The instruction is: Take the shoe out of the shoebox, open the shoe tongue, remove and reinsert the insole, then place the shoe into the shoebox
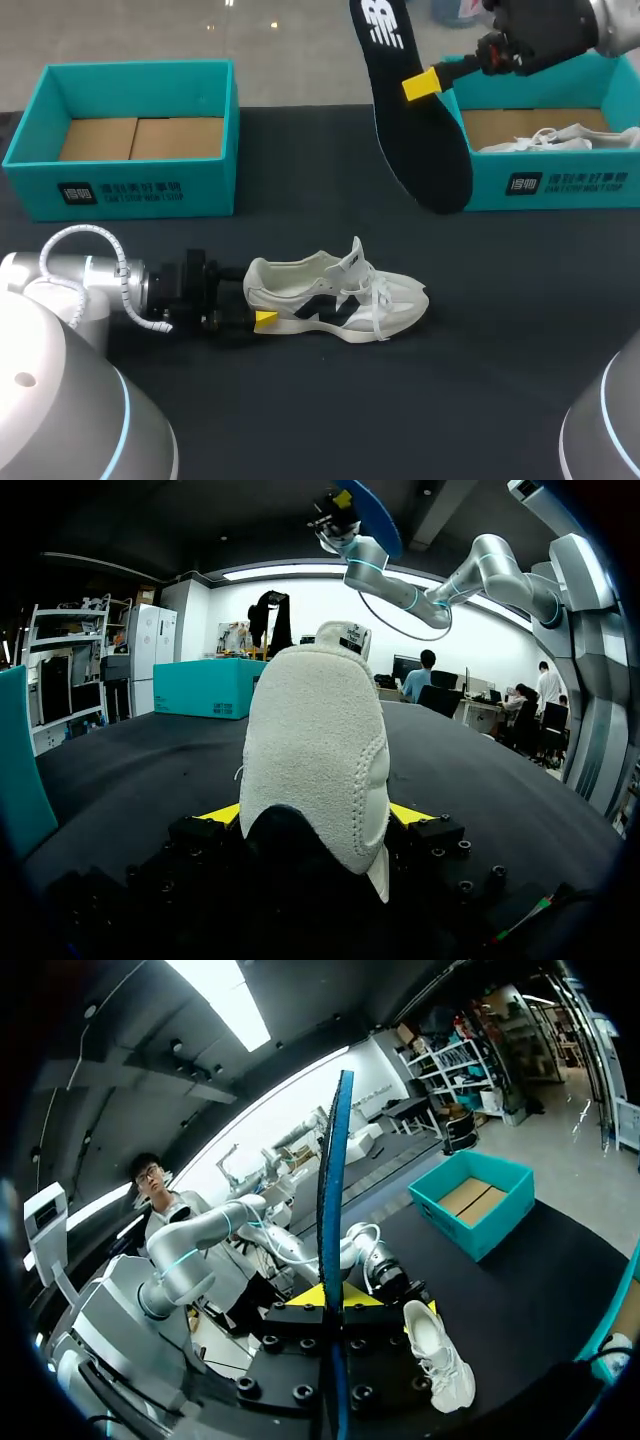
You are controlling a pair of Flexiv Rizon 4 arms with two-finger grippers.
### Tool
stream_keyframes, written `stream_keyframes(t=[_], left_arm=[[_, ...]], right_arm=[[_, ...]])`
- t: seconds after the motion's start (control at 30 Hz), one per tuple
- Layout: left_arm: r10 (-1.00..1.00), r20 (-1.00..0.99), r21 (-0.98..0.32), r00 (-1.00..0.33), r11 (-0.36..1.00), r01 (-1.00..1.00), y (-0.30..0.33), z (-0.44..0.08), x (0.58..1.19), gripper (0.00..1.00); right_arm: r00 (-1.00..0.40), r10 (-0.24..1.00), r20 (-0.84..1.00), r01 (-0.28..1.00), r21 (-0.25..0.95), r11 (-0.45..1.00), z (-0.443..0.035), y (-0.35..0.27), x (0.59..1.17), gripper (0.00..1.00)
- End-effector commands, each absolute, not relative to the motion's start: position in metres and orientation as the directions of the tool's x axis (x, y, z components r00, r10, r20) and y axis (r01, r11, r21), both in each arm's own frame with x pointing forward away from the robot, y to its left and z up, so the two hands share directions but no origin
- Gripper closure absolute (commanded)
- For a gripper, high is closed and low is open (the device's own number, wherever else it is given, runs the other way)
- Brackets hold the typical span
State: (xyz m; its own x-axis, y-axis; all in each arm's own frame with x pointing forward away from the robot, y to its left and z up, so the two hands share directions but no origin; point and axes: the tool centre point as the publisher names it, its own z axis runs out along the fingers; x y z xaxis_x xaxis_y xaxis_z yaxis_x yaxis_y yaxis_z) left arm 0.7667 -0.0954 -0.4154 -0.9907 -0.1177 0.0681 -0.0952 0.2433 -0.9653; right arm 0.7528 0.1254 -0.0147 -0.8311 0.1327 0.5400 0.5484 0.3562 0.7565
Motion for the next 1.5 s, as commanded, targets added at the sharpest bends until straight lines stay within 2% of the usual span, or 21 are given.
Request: stream_keyframes(t=[0.03, 0.43, 1.5], left_arm=[[-0.118, 0.069, -0.965, -0.991, 0.244, -0.097, -0.096, -0.417, 0.767, 1.00], [-0.118, 0.069, -0.965, -0.991, 0.244, -0.097, -0.096, -0.417, 0.767, 1.00], [-0.118, 0.069, -0.965, -0.991, 0.244, -0.097, -0.096, -0.417, 0.767, 1.00]], right_arm=[[-0.826, 0.157, 0.542, 0.561, 0.759, 0.330, -0.021, 0.119, 0.740, 1.00], [-0.809, 0.178, 0.560, 0.587, 0.753, 0.296, -0.047, 0.115, 0.725, 1.00], [-0.800, 0.193, 0.567, 0.599, 0.755, 0.265, -0.047, 0.108, 0.711, 1.00]])
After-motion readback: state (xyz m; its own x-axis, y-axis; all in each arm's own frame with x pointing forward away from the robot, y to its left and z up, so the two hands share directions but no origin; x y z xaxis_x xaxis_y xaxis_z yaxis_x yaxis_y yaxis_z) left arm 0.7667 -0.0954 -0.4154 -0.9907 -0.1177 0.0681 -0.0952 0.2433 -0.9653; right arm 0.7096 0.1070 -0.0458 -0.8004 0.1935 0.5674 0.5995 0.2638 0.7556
